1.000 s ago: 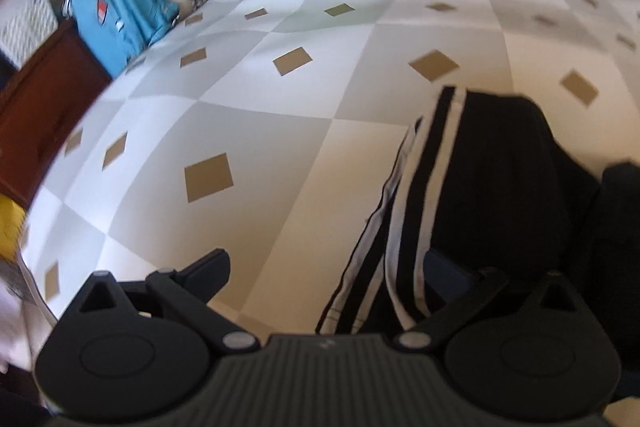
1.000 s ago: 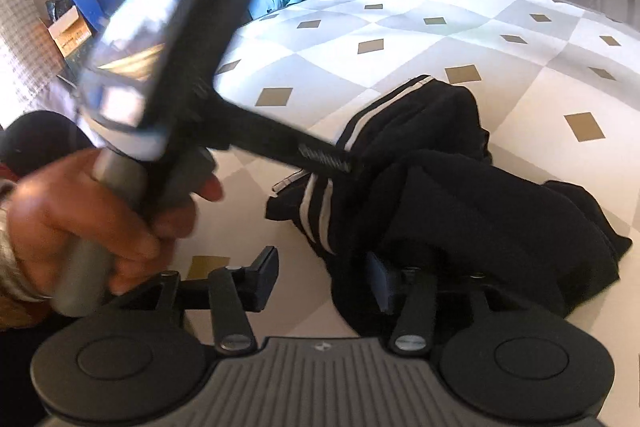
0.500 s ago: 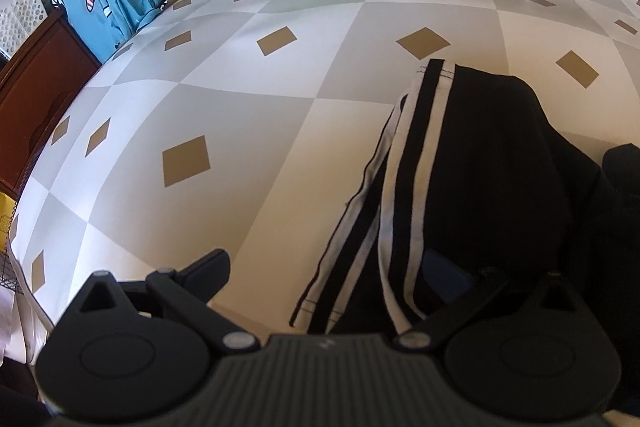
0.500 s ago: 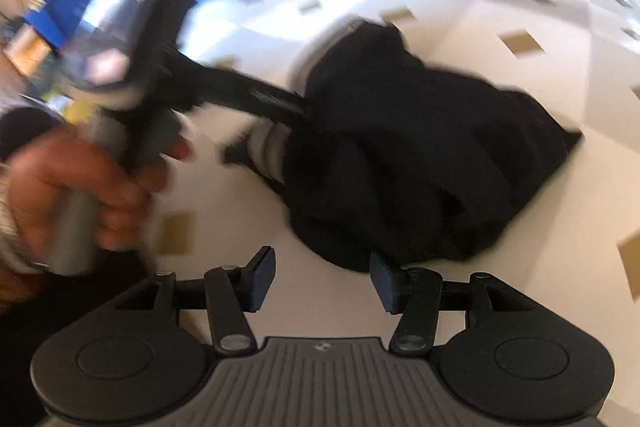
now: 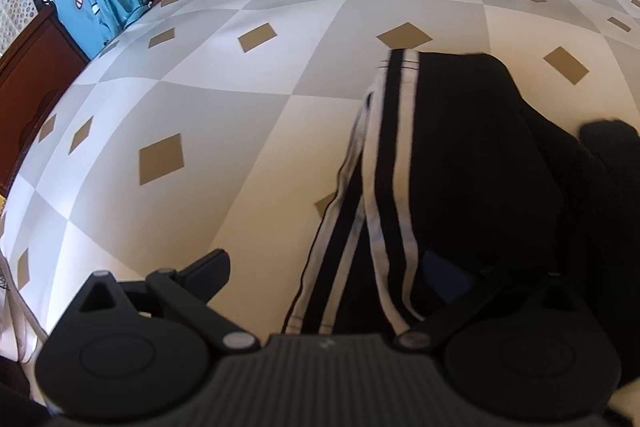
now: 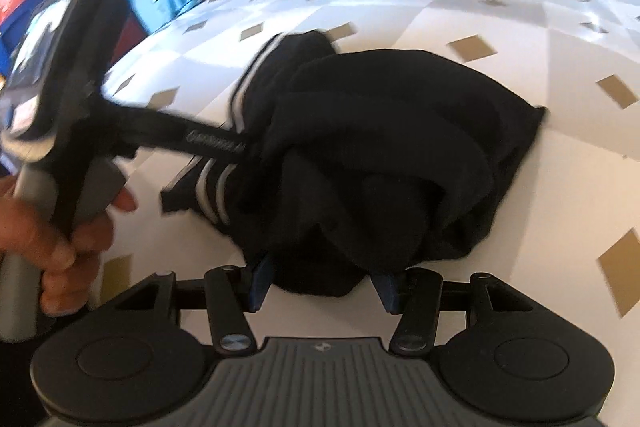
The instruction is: Fold clothes
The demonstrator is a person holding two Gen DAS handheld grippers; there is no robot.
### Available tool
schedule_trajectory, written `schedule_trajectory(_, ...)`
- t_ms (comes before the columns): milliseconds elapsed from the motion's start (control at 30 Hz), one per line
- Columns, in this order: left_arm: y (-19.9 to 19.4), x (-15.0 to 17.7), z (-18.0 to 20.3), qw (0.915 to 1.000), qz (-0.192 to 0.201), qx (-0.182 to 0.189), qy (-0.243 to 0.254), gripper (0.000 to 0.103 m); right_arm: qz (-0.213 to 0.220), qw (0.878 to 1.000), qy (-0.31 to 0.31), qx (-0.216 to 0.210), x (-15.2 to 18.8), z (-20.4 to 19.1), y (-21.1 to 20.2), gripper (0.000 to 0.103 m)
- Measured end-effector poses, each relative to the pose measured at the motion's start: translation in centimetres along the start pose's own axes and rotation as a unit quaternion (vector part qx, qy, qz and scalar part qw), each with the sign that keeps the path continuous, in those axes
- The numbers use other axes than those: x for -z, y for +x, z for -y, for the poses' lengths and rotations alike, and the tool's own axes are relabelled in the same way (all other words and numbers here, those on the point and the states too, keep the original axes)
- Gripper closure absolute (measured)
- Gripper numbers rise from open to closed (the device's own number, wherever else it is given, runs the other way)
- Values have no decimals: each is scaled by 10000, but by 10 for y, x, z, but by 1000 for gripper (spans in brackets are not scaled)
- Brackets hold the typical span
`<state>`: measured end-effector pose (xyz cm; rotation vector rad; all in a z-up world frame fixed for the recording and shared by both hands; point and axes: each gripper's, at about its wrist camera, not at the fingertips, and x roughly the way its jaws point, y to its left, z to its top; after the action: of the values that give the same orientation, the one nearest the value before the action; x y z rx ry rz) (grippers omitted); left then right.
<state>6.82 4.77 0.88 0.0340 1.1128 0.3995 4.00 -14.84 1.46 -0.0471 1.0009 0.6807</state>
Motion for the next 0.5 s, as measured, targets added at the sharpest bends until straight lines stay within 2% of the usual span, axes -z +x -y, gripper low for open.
schedule_trajectory(300, 1, -2, 22, 9992, 173, 253, 260, 0, 359, 9960, 416, 699, -12, 10, 0, 49)
schedule_trajectory(500, 5, -5, 28, 9988, 212, 381, 241, 0, 474, 9929, 603, 907, -17, 21, 7, 47)
